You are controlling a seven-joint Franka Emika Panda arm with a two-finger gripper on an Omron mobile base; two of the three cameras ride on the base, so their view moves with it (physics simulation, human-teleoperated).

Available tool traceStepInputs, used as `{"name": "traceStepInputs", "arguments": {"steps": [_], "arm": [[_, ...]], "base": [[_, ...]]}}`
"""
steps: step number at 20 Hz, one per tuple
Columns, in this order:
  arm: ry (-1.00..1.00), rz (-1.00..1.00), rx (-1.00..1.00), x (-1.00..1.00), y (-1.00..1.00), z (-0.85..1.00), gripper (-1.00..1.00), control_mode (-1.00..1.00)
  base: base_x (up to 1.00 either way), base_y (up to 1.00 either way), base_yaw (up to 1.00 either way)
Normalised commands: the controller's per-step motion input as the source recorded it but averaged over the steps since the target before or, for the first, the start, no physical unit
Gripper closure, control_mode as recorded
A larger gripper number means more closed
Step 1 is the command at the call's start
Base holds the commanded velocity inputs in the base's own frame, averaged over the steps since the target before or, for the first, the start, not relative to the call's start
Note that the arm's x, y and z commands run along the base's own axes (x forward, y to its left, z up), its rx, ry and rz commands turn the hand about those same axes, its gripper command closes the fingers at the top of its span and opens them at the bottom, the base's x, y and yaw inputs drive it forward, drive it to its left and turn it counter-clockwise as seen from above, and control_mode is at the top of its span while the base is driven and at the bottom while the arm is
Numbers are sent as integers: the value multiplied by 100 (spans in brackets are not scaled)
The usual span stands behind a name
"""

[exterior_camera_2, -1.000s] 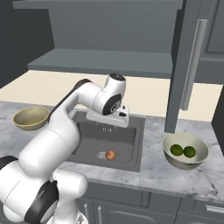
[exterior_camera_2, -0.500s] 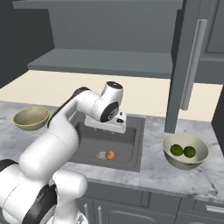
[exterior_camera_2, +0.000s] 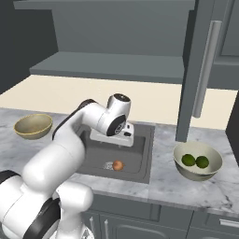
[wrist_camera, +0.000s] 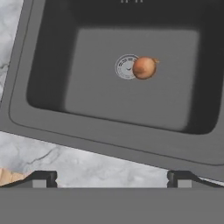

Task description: Pick the limes from the cabinet and place them in one bowl. Pick the onion from the sink and place it in the other bowl.

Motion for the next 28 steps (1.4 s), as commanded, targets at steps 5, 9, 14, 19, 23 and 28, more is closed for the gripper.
{"name": "traceStepInputs", "arguments": {"steps": [5, 9, 14, 19, 23, 28], "arm": [[-6, 5, 0, 10, 0, -23, -100, -100], [-10, 6, 0, 12, 1, -22, -100, -100], [-8, 5, 0, 16, 4, -22, -100, -100], [-7, 5, 0, 17, 6, -23, -100, -100], [-4, 5, 0, 19, 6, -22, -100, -100], [-1, 5, 0, 20, 5, -22, -100, -100]], "base": [[0, 0, 0], [0, 0, 0], [0, 0, 0], [0, 0, 0], [0, 0, 0], [0, 0, 0]]}}
